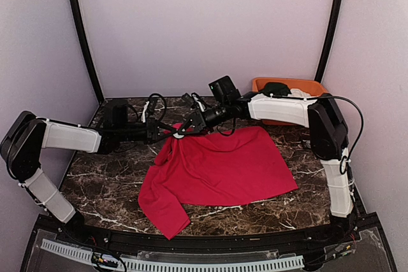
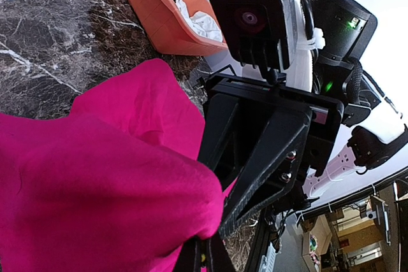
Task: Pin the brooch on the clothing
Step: Pin the brooch onto the flattened clothing.
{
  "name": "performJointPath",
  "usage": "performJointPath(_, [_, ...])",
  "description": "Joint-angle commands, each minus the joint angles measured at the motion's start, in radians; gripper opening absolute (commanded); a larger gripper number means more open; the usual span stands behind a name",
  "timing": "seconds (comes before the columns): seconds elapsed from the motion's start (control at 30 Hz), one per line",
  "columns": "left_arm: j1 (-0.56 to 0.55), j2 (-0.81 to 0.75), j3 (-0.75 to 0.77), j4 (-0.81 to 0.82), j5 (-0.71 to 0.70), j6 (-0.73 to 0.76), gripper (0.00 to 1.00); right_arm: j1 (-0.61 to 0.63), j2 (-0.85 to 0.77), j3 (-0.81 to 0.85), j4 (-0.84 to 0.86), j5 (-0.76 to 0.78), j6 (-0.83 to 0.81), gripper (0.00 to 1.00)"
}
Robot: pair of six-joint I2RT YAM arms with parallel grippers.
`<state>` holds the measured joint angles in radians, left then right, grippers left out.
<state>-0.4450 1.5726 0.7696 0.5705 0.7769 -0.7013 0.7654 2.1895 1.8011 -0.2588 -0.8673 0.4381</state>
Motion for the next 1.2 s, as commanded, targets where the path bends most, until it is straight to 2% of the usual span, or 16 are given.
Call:
performJointPath(0.0, [0.0, -0.021, -0.007, 0.102, 0.035, -0.033, 0.01, 0.014, 0.005, 0.019, 0.066, -0.055, 0.013, 0.17])
performJointPath(0.63, [0.0, 0.007, -0.036, 0.331, 0.094, -0.16, 0.01, -0.003, 0.039, -0.066, 0.406, -0.249, 0.258, 0.12])
performJointPath(0.87, [0.0, 0.009, -0.04, 0.38, 0.103, -0.188, 0.01, -0.003, 0.056, -0.095, 0.537, -0.291, 0.361, 0.03])
performJointPath(1.17, [0.0, 0.009, -0.043, 0.391, 0.104, -0.198, 0.01, -0.002, 0.07, -0.072, 0.552, -0.288, 0.393, 0.06])
